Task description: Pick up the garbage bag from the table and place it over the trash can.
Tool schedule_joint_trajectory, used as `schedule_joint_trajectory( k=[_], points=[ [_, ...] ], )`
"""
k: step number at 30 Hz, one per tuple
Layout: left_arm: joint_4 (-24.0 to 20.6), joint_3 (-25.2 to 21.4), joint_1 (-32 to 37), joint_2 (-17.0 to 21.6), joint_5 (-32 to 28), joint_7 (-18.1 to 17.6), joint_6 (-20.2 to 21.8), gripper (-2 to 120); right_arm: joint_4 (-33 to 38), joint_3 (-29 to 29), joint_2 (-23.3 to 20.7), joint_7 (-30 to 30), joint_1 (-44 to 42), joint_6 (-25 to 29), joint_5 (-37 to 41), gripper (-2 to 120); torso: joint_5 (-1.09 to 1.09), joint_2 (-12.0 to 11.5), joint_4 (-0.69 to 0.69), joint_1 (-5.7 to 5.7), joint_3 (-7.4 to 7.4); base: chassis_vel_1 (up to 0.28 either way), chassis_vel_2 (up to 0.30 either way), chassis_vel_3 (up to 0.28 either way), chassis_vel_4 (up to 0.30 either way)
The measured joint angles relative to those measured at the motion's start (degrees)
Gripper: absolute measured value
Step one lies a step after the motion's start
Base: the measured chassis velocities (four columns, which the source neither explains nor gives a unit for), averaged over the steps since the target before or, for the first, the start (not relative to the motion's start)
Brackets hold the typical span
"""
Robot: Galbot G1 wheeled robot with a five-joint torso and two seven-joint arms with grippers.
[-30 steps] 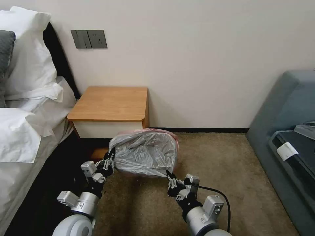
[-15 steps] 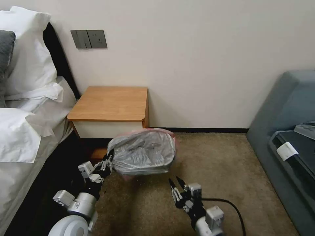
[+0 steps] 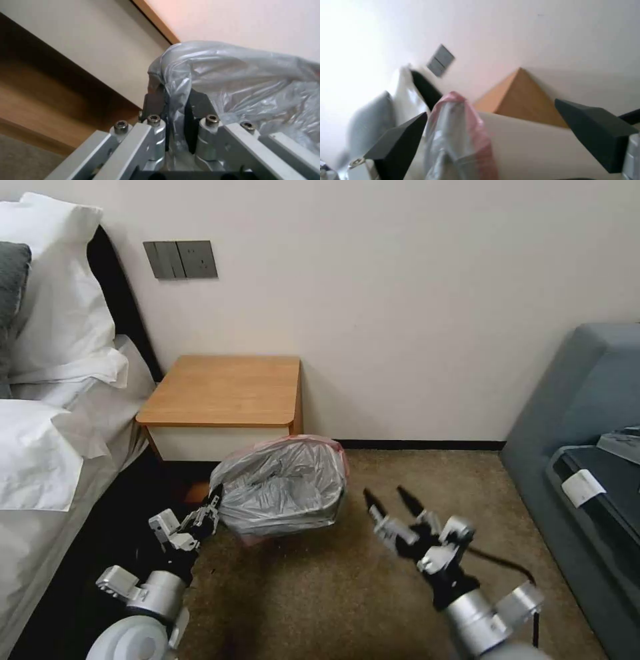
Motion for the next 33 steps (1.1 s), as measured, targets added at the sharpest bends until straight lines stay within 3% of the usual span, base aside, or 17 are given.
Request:
schedule_joint_trajectory(
  k=[3,7,15,33],
  points=[
    [0.1,-0.7,0.3,0.4,-3.3,1.3,1.4,6,-1.7,-1.7,1.3,-1.4,2.8,0.0,9.4,100,0.00,0.0,0.00,0.00,0.00,0.000,0.000,0.000,0.000],
    [0.2,-1.0,0.5,0.6,-5.2,2.3,2.1,6,-4.1,-3.5,3.2,-4.4,5.6,0.0,11.8,100,0.00,0.0,0.01,0.00,0.00,0.000,0.000,0.000,0.000],
    [-0.1,-1.4,1.1,0.5,-5.1,3.4,2.2,6,-7.7,-6.2,4.2,-9.3,7.2,-0.8,10.3,100,0.00,0.0,0.00,0.00,0.00,0.000,0.000,0.000,0.000],
    [-0.3,-0.6,1.5,0.2,-3.0,4.5,1.9,6,-10.3,-7.0,5.2,-10.4,9.1,-1.2,8.7,99,0.00,0.0,0.00,0.00,-0.01,0.000,0.000,0.000,0.000]
  ],
)
